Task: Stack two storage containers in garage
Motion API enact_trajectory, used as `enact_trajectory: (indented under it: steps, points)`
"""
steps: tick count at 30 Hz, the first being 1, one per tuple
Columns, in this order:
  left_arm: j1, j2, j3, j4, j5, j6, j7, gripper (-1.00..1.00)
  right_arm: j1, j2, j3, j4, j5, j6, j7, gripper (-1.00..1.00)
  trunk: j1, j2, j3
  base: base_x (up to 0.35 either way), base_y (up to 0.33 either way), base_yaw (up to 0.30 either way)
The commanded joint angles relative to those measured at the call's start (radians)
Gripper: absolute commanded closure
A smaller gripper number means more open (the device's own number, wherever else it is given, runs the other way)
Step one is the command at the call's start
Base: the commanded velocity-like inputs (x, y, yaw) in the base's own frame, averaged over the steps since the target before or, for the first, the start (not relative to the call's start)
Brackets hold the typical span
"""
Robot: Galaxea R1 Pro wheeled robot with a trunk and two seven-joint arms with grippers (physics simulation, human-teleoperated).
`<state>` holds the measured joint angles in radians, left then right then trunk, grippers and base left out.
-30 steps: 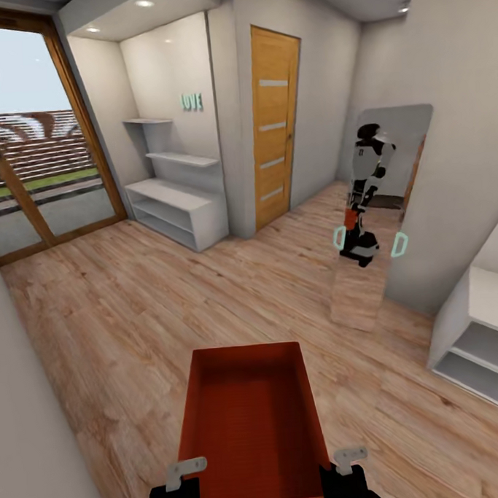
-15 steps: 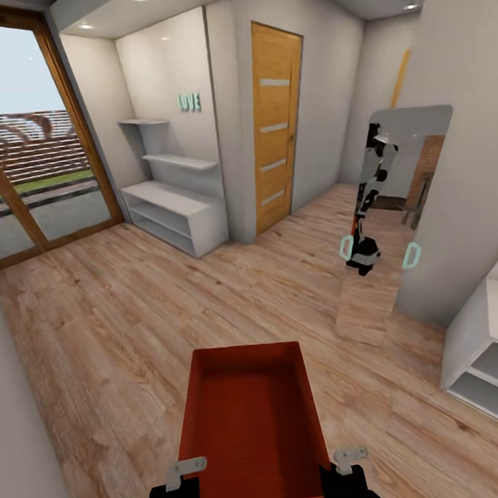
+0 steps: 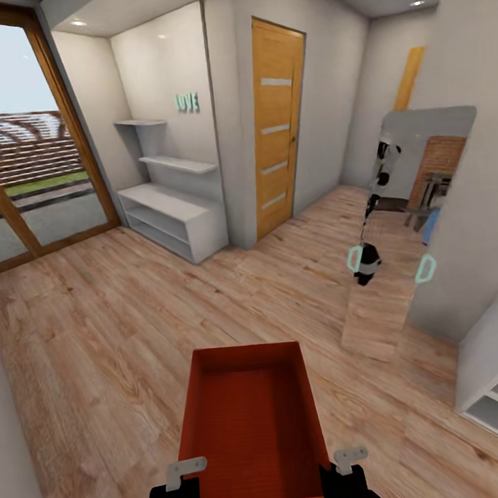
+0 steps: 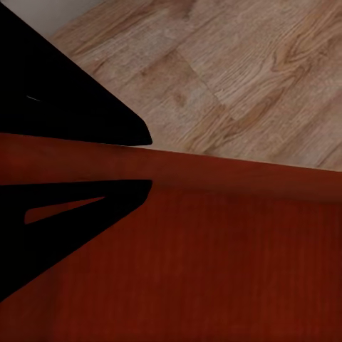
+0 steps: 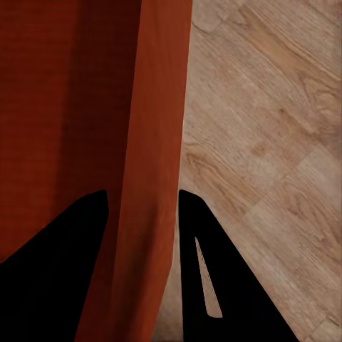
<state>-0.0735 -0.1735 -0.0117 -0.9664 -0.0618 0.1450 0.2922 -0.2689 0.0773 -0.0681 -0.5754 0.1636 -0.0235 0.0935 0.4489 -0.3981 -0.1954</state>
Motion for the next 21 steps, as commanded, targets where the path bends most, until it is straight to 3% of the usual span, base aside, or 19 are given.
enact_trajectory:
  steps: [1,21]
  points:
    - [0.0,-0.001,-0.002,0.029,0.0,0.008,0.011,1.0,0.0,0.019,-0.007,-0.003,0.005,-0.036,0.014,1.0,0.001,-0.002,-0.002,0.326,0.0,0.0]
    - [0.0,-0.001,-0.002,0.029,0.0,0.008,0.011,1.0,0.0,0.019,-0.007,-0.003,0.005,-0.036,0.014,1.0,0.001,-0.002,-0.002,0.326,0.0,0.0]
